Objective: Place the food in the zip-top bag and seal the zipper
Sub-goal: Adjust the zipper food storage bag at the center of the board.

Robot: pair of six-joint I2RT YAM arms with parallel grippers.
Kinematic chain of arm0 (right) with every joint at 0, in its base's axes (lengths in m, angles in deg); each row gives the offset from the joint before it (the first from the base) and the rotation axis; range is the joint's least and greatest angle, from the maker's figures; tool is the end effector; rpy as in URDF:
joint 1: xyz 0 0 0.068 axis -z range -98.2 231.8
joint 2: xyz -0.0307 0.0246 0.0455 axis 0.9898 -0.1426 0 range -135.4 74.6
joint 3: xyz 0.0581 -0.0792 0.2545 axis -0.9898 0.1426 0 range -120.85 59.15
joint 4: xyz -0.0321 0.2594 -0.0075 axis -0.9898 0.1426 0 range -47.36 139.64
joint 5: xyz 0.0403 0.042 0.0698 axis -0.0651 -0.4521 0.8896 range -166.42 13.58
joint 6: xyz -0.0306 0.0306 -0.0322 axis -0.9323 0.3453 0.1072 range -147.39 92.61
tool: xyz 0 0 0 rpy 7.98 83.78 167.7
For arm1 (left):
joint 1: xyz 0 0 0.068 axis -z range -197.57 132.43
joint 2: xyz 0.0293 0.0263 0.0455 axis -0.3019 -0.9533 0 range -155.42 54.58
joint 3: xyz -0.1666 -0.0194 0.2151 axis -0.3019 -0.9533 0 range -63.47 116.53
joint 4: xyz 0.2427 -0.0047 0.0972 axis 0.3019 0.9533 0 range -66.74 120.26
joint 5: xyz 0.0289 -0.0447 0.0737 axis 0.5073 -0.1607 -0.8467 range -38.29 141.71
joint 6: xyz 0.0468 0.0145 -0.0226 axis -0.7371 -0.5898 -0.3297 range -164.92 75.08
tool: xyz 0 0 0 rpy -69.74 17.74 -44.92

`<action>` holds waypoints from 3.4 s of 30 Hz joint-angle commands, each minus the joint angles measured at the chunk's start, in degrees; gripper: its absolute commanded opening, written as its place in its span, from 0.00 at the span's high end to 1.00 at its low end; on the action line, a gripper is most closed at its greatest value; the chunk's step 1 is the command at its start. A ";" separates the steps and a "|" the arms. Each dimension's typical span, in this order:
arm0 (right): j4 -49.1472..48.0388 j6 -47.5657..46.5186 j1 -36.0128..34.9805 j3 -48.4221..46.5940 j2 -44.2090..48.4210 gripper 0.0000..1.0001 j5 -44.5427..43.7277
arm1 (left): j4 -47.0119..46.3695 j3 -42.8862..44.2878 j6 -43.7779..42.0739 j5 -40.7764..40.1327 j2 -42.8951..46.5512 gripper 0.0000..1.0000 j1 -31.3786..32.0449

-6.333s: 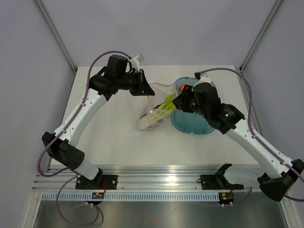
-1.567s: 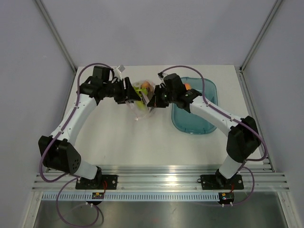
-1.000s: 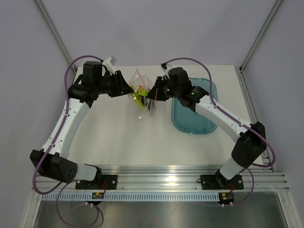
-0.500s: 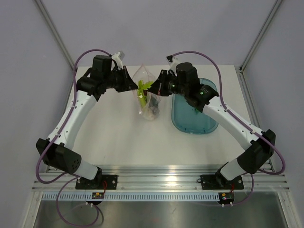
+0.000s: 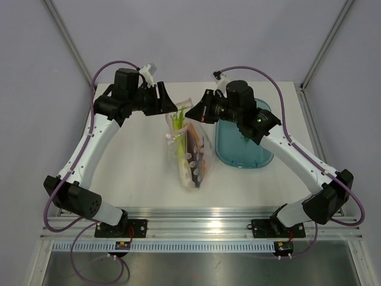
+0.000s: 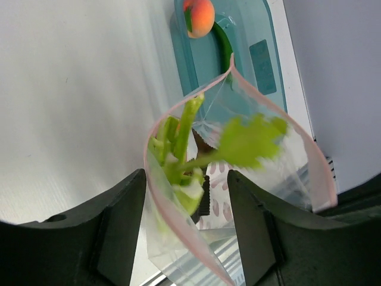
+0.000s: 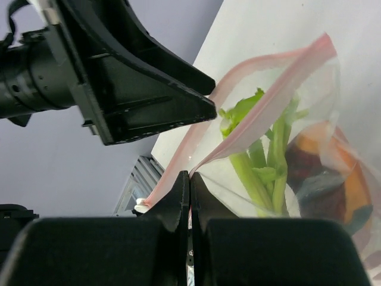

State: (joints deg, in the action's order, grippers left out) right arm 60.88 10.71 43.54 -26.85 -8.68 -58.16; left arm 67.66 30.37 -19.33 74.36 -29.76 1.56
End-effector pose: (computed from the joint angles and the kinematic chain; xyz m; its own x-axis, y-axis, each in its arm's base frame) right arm 0.2561 0.2161 0.4183 -0.6746 0.2143 -0.7064 -0.5195 0.5420 0.6605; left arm 0.2916 -0.1156 0.4147 -0.7470 -0.1627 -0.6446 0.3086 0.7739 -0.5530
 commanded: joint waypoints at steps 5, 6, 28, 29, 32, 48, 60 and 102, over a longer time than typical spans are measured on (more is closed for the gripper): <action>-5.93 2.41 -0.41 0.92 0.75 1.00 0.11 | 1.12 1.00 -4.57 0.11 6.37 0.50 0.29; -6.28 2.50 -0.50 1.00 0.76 1.00 0.11 | 1.30 0.82 -4.75 0.72 6.46 0.51 0.29; -5.58 0.74 -1.38 2.15 2.69 1.00 3.80 | -6.96 1.08 0.70 2.57 1.37 1.00 2.22; -5.41 0.65 -1.38 2.06 2.69 1.00 3.89 | -6.96 0.82 0.43 2.57 1.11 1.00 3.09; -5.14 0.74 -1.47 1.80 2.34 1.00 4.41 | -8.27 -1.81 0.69 3.70 1.19 1.00 3.80; -5.06 -0.58 -1.47 3.03 3.48 1.00 5.03 | -9.15 -3.76 -3.34 6.43 3.00 1.00 5.91; -6.46 -0.32 -1.47 3.99 3.22 1.00 5.73 | -1.43 -2.17 -5.90 -3.03 12.27 0.95 4.69; -2.42 -4.53 -2.26 -3.31 1.90 1.00 2.05 | -2.39 -4.46 -3.61 3.80 8.83 1.00 0.90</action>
State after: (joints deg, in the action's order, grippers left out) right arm 62.21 7.96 41.88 -27.83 -9.93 -54.53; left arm 67.40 22.00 -22.09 74.23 -24.42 2.44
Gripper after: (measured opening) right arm 0.011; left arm 0.009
